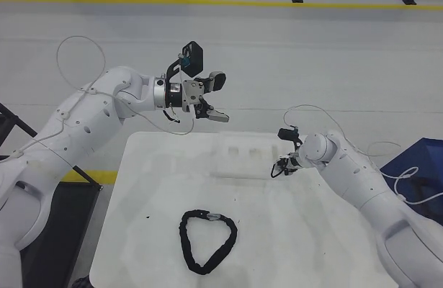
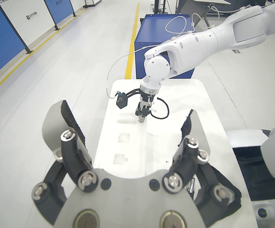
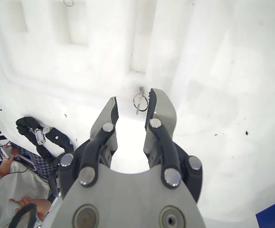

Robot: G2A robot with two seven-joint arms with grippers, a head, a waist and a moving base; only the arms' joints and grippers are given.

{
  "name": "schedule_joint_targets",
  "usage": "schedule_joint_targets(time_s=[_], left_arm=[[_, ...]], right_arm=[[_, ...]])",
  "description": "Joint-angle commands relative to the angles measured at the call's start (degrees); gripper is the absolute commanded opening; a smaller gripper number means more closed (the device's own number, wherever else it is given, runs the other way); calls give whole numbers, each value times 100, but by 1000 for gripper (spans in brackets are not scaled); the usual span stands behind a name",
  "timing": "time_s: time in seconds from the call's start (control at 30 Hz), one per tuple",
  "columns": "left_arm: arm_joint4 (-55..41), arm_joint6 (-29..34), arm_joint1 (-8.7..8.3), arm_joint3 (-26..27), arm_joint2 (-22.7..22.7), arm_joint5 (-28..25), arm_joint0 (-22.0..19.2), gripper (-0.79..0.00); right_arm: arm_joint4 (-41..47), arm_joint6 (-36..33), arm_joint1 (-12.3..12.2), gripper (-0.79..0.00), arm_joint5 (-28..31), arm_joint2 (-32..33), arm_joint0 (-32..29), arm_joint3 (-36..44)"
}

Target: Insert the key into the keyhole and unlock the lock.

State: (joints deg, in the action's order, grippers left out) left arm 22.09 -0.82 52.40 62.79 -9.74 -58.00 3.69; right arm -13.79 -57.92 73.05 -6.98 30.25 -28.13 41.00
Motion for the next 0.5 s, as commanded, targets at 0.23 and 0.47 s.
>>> schedule_joint_targets(time_s=[0.23,0.47], left_arm=[[0,0,0,0,0,0,0,0],[0,0,0,0,0,0,0,0]], right_arm=[[37,3,199,-720,69,-17,75,-439],[-17,-48,355,-785,115,-56,166,-728]])
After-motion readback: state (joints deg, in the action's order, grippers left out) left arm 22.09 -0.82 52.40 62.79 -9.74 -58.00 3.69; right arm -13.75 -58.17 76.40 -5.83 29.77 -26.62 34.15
